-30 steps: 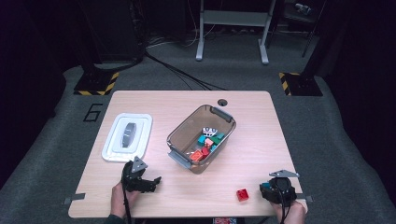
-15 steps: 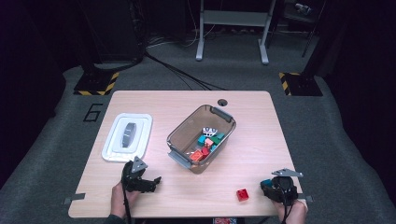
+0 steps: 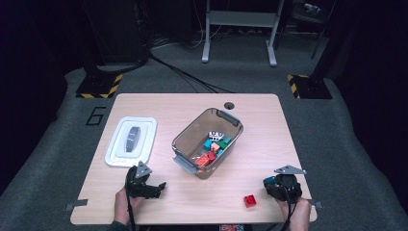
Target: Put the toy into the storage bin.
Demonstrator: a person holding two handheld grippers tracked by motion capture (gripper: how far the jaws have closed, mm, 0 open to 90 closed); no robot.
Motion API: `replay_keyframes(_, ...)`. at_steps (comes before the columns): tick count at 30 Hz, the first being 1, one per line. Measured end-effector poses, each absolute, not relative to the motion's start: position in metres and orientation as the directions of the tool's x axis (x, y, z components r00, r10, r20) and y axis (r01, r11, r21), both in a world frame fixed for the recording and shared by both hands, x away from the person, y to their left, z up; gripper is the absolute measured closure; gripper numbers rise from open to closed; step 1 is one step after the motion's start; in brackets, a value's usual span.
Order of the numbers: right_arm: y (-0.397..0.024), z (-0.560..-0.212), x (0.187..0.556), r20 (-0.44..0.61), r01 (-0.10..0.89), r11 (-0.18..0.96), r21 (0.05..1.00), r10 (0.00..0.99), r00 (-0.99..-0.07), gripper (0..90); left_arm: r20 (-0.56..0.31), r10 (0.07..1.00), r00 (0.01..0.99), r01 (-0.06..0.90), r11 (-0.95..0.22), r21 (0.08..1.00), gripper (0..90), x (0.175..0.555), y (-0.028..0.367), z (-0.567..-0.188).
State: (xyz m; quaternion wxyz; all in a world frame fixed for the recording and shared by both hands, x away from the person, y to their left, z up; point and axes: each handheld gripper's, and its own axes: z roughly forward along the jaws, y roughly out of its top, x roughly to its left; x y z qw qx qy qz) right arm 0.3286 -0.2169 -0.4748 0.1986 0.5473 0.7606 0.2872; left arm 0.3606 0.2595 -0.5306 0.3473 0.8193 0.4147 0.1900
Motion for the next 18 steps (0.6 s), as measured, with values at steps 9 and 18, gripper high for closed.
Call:
replay_keyframes(9, -0.206, -0.465, 0.341, -0.004, 0.696, 0.263, 0.668, 0.937, -0.350, 58.5, 0.025, 0.810, 0.586, 0.546, -0.417, 0.727, 5.0, 0.361, 0.260, -0.531)
replay_keyframes(18, -0.196, -0.453, 0.357, -0.008, 0.673, 0.291, 0.680, 0.921, -0.390, 58.5, 0.021, 0.810, 0.586, 0.548, -0.415, 0.726, 5.0, 0.361, 0.260, -0.531)
